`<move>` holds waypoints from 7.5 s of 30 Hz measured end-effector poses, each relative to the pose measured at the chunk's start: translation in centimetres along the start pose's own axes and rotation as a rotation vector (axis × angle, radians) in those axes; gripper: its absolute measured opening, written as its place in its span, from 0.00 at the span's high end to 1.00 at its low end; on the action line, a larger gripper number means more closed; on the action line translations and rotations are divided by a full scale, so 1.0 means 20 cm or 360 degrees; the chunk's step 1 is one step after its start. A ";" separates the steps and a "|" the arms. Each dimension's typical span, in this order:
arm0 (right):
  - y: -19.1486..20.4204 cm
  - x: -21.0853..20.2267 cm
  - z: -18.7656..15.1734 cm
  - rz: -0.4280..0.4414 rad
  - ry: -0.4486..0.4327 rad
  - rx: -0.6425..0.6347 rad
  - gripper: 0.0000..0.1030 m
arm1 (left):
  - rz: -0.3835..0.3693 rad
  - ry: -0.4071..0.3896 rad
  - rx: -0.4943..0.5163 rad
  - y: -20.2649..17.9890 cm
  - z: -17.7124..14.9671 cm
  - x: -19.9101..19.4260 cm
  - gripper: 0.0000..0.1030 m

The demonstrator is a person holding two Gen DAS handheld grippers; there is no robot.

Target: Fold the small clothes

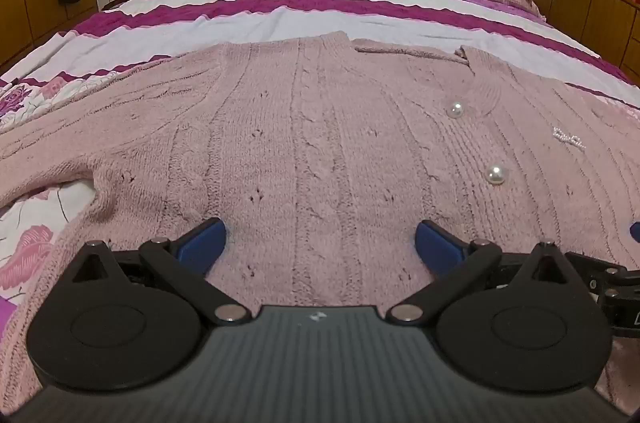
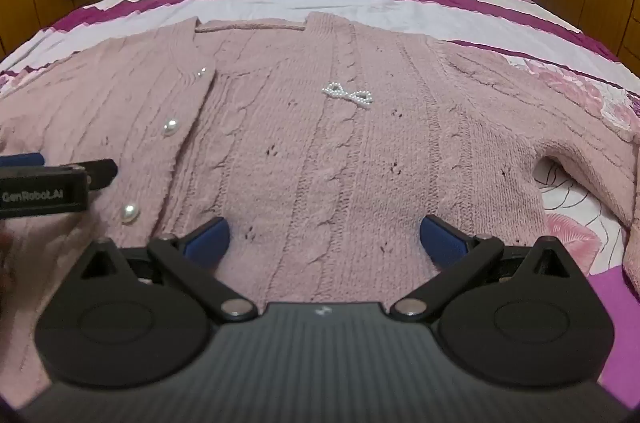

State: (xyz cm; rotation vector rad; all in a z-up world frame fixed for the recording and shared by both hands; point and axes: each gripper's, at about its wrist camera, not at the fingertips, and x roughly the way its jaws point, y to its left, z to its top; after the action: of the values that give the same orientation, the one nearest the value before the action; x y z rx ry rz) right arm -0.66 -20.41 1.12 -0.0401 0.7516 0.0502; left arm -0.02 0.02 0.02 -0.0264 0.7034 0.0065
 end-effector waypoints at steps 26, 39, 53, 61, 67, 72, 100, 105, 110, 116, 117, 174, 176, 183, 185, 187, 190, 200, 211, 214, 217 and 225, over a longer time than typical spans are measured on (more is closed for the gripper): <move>0.01 0.00 0.00 -0.0018 -0.0004 -0.0018 0.00 | 0.0013 -0.0005 0.0012 0.00 0.00 0.00 0.00; 0.01 0.00 0.00 -0.0020 -0.0006 -0.0020 0.00 | 0.0016 -0.0009 0.0016 0.00 -0.01 0.00 0.00; 0.01 0.00 0.00 -0.0020 -0.0007 -0.0021 0.00 | 0.0019 -0.0012 0.0020 -0.01 -0.01 0.00 0.00; 0.01 0.00 0.00 -0.0021 -0.0007 -0.0022 0.00 | 0.0020 -0.0014 0.0021 -0.01 -0.01 0.00 0.00; 0.01 0.00 0.00 -0.0021 -0.0007 -0.0023 0.00 | 0.0021 -0.0015 0.0022 -0.01 -0.01 0.00 0.00; 0.01 0.00 -0.01 -0.0022 -0.0008 -0.0022 0.00 | 0.0021 -0.0015 0.0023 -0.01 -0.01 0.00 0.00; -0.04 -0.12 0.04 0.0072 -0.0051 0.0064 0.00 | -0.0005 0.0065 0.0030 0.00 0.09 -0.12 0.00; -0.08 -0.24 0.04 0.0096 -0.0130 0.0060 0.00 | -0.0034 0.0028 0.0023 0.00 0.10 -0.23 0.00; -0.17 -0.35 0.07 0.0094 -0.0180 0.0096 0.00 | -0.0060 0.0024 0.0063 -0.05 0.13 -0.32 0.00; -0.33 -0.44 0.09 0.0034 -0.0230 0.0176 0.00 | -0.0091 0.0034 0.0064 -0.08 0.12 -0.36 0.00; -0.36 -0.45 0.09 0.0015 -0.0230 0.0177 0.00 | -0.0087 0.0033 0.0065 -0.07 0.12 -0.36 0.00; -0.85 -0.56 0.11 0.0086 -0.0411 0.0418 0.87 | 0.0049 0.0100 0.0033 0.06 0.09 -0.35 0.00; -0.82 -0.56 0.15 0.0091 -0.0422 0.0401 0.87 | 0.0057 0.0096 0.0030 0.08 0.09 -0.36 0.00; -0.75 -0.59 0.33 0.0190 -0.0449 0.0367 0.88 | 0.0088 0.0081 -0.0022 0.15 0.12 -0.37 0.00; -0.71 -0.60 0.39 0.0197 -0.0462 0.0325 0.88 | 0.0091 0.0072 -0.0038 0.17 0.13 -0.38 0.00; -0.68 -0.61 0.44 0.0212 -0.0461 0.0299 0.88 | 0.0086 0.0082 -0.0050 0.19 0.14 -0.39 0.00; -0.62 -0.62 0.51 0.0241 -0.0454 0.0294 0.88 | 0.0059 0.0098 -0.0077 0.22 0.15 -0.40 0.00; -0.42 -0.64 0.69 0.0329 -0.0504 0.0292 0.88 | 0.0075 0.0079 -0.0155 0.36 0.19 -0.44 0.00; -0.19 -0.62 0.88 0.0495 -0.0520 0.0283 0.88 | 0.0116 0.0080 -0.0202 0.46 0.19 -0.44 0.00; -0.11 -0.60 0.90 0.0545 -0.0507 0.0266 0.88 | 0.0131 0.0072 -0.0201 0.48 0.19 -0.45 0.00; -0.03 -0.58 0.92 0.0584 -0.0484 0.0248 0.88 | 0.0152 0.0060 -0.0198 0.50 0.19 -0.45 0.00; 0.16 -0.44 0.94 0.0691 -0.0372 0.0213 0.88 | 0.0181 0.0064 -0.0215 0.56 0.18 -0.43 0.00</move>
State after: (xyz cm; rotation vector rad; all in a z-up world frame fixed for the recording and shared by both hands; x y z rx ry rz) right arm 5.58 -16.51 20.71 0.2533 0.5174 0.4110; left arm -4.47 11.32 8.10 -0.1158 0.7429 0.1630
